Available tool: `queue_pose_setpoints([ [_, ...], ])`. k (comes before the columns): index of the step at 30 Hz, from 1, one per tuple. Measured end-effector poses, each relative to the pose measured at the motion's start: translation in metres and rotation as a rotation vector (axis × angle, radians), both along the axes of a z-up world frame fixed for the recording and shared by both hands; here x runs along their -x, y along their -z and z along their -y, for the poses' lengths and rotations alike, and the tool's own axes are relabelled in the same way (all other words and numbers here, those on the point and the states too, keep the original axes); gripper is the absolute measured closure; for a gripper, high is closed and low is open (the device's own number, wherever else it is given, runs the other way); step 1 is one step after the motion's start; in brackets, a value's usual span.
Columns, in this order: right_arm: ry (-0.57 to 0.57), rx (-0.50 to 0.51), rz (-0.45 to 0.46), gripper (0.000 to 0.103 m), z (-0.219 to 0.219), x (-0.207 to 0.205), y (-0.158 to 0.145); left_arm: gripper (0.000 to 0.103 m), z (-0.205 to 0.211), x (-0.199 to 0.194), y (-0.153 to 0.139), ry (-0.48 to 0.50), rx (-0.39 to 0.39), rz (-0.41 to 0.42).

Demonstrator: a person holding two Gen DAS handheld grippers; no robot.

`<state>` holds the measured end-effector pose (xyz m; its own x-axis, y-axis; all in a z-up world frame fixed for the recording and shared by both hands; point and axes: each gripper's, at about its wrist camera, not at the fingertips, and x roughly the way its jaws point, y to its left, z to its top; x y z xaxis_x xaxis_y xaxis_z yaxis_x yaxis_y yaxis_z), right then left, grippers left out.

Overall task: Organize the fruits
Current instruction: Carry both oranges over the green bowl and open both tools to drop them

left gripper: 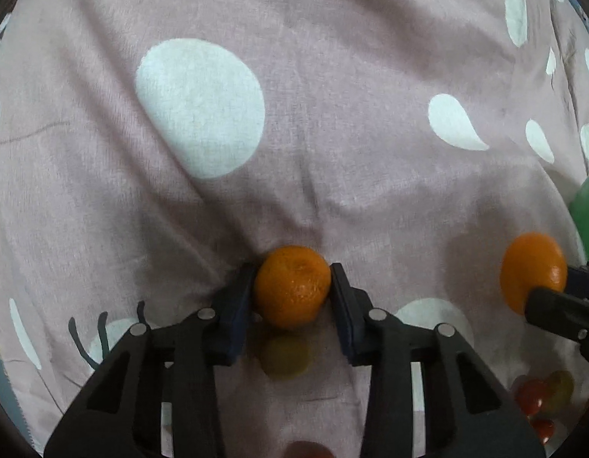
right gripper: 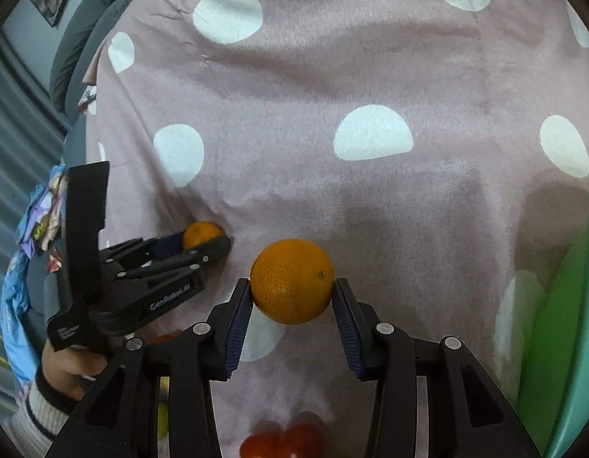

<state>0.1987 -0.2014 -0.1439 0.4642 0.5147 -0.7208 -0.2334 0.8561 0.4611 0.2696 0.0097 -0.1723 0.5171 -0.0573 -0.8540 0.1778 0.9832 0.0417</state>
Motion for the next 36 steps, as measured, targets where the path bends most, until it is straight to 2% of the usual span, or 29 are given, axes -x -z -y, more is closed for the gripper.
queue_pose_setpoints([
  [4,0.004,-0.020,0.021,0.058,0.004,0.012,-0.011,0.066,-0.009,0.016,-0.012,0.007,0.036,0.011],
  [10,0.015,-0.036,0.061,0.058,0.006,0.040,-0.029,0.065,-0.008,0.063,-0.044,0.063,0.119,0.029],
  [16,0.072,-0.039,0.165,0.058,0.031,0.083,-0.056,0.065,0.015,0.120,-0.074,0.148,0.194,0.077],
  [22,0.245,0.036,0.249,0.058,0.086,0.122,-0.073,0.065,0.089,0.142,-0.098,0.314,0.292,0.111],
  [29,0.437,0.137,0.255,0.058,0.153,0.138,-0.069,0.065,0.196,0.126,-0.101,0.473,0.343,0.116],
  [32,0.459,0.153,0.241,0.058,0.165,0.139,-0.062,0.065,0.228,0.119,-0.097,0.504,0.326,0.104],
  [36,0.487,0.211,0.228,0.058,0.172,0.137,-0.055,0.065,0.254,0.113,-0.086,0.514,0.264,0.092],
])
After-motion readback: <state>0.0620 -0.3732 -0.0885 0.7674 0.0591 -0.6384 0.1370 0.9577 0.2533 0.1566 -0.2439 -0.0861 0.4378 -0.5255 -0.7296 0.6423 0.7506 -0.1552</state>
